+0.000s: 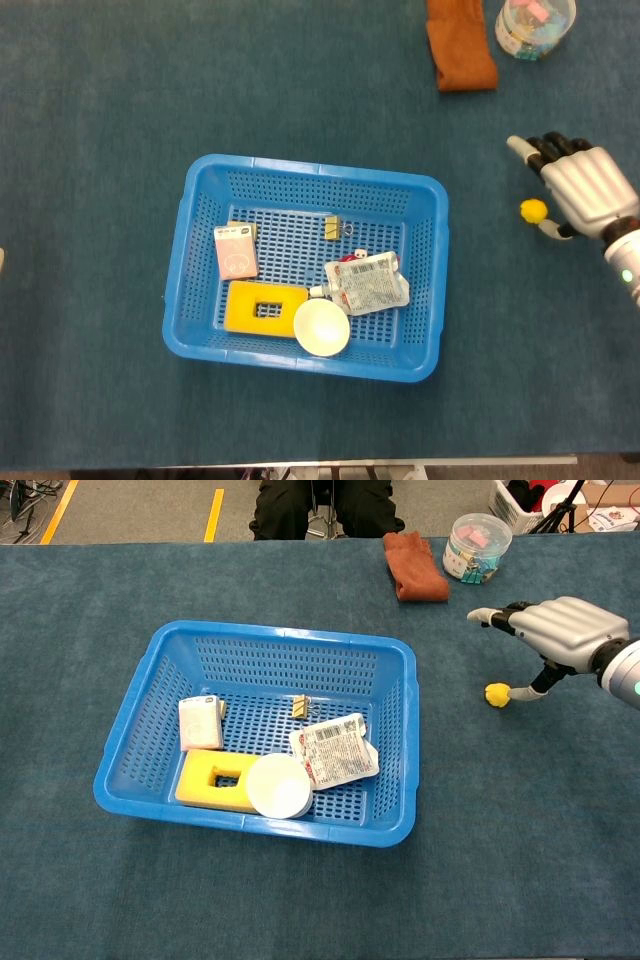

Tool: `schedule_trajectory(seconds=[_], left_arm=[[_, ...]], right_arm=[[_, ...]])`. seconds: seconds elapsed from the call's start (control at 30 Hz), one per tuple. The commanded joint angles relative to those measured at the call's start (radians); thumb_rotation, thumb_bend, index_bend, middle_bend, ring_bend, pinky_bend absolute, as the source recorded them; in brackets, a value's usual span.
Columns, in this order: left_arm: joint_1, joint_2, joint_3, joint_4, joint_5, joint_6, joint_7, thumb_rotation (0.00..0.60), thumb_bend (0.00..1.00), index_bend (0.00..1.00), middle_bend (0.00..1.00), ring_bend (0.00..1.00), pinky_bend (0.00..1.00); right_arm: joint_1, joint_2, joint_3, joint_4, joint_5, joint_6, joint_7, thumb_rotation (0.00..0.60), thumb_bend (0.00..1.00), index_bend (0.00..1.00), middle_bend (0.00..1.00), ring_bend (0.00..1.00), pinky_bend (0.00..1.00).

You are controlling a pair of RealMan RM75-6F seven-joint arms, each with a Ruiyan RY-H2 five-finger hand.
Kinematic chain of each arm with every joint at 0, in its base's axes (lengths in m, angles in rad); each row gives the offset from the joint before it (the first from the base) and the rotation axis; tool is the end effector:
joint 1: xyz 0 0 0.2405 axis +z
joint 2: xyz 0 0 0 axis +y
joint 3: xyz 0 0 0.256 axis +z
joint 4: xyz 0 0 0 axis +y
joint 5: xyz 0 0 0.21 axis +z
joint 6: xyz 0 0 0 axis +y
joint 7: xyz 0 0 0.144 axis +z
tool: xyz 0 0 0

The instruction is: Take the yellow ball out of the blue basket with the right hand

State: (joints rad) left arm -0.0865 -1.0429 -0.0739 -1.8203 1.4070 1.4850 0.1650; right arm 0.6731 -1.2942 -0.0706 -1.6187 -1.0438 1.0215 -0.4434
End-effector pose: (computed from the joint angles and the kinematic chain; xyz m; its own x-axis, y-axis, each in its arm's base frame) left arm -0.2845 0.1828 0.1717 0.4170 0.0008 0.9089 0.9071 0.0624 -0.4162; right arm -0.2382 -0.2994 0.0401 0.6503 -0.3468 0.6759 -0.7597 -0.3022 0.5758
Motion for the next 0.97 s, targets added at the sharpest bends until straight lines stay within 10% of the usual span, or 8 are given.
schedule_trajectory(seconds=[0.03, 0.27, 0.97], left_arm=[[-0.001, 0.005, -0.003, 0.003, -0.002, 0.001, -0.003, 0.6, 0.26, 0.29, 0.3, 0.21, 0.25], [-0.004, 0.024, -0.011, 0.003, -0.006, 0.0, -0.011, 0.6, 0.25, 0.29, 0.3, 0.21, 0.25], [0.021, 0.089, 0.023, 0.011, 0.028, 0.008, -0.02, 0.6, 0.26, 0.29, 0.3, 0.21, 0.25]], right_arm=[[-0.057, 0.065, 0.035, -0.077, -0.061, 0.127, 0.034, 0.6, 0.17, 0.05, 0.19, 0.13, 0.24], [-0.172, 0.17, 0.068, -0.144, -0.138, 0.337, 0.066, 0.6, 0.19, 0.28, 0.33, 0.24, 0.28], [-0.387, 0.351, 0.08, -0.29, -0.218, 0.519, 0.058, 0.6, 0.19, 0.29, 0.34, 0.25, 0.28]])
